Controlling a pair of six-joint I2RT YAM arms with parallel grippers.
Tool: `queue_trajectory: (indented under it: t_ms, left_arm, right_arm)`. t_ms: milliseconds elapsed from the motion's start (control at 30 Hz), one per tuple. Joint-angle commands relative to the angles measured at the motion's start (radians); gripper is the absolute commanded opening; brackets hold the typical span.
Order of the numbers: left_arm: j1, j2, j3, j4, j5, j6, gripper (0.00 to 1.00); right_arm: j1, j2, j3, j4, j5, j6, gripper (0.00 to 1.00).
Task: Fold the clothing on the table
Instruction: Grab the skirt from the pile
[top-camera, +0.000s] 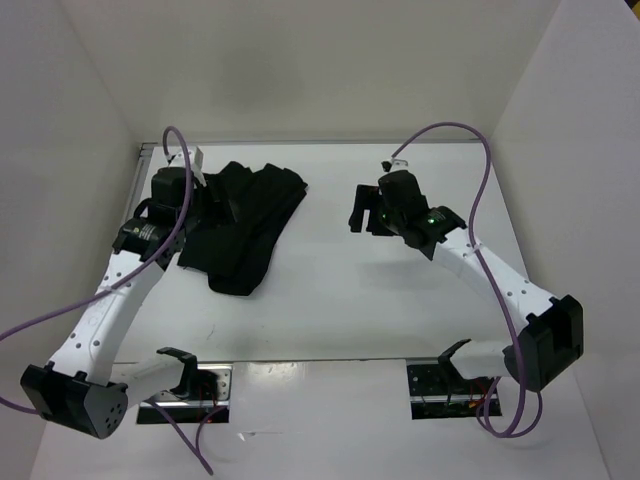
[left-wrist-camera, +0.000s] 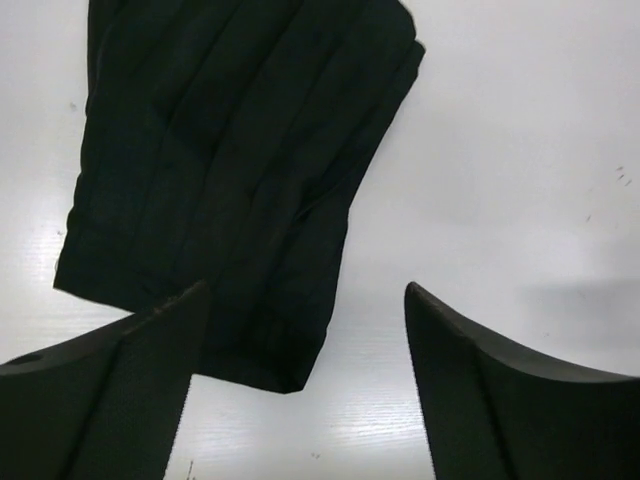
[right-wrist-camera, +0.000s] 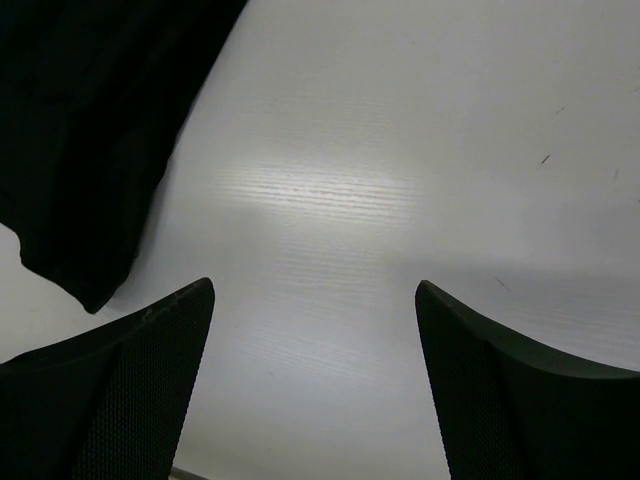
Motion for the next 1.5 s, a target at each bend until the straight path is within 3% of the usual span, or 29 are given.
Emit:
queue_trajectory:
  t_ms: [0,67,233,333,367,467,533,700,900,1100,1267,1467]
  left_arm:
    - [-0.003,0.010,0.039,0.045,0.030,0.017,0.87]
    - [-0.003,0.019,0.049,0.077,0.056,0.017,1.00]
    - [0.006,-0.030,-0.091,0.275,0.240,-0.033,1.00]
    - [0.017,0.006,-0.119,0.251,0.300,-0.067,1.00]
    - [0.017,0.031,-0.096,0.214,0.224,-0.067,0.96]
    - [0.017,0.151,-0.005,0.052,0.019,-0.079,0.98]
    - [0.017,0.206,0.016,0.001,-0.031,-0.079,0.98]
    - [0.038,0.245,0.006,0.052,-0.154,-0.093,0.97]
    - [0.058,0.391,0.033,0.108,-0.193,-0.092,0.94]
    - [0.127,0.507,0.062,0.108,-0.410,-0.194,0.76]
    - [0.213,0.563,0.105,0.134,-0.312,-0.112,0.81]
    - [0.293,0.576,0.041,0.201,-0.163,-0.066,0.85]
  right_arm:
    - [0.008,0.026,0.016,0.000,-0.077,0.014,0.86]
    - [0.008,0.040,0.016,0.000,-0.086,0.005,0.88]
    - [0.008,0.062,0.025,-0.009,-0.109,0.005,0.88]
    - [0.008,0.071,0.025,-0.009,-0.109,0.005,0.88]
    - [0.008,0.071,0.025,-0.009,-0.109,0.005,0.88]
    - [0.008,0.071,0.025,-0.009,-0.118,0.005,0.88]
    - [0.008,0.071,0.025,-0.009,-0.118,0.005,0.88]
    - [0.017,0.091,0.034,0.000,-0.149,0.005,0.88]
    - [0.017,0.100,0.034,0.000,-0.160,0.005,0.88]
    - [0.017,0.089,0.016,0.000,-0.150,0.005,0.88]
    - [0.017,0.080,0.016,-0.009,-0.131,-0.004,0.88]
    - [0.017,0.080,0.016,-0.009,-0.121,-0.004,0.88]
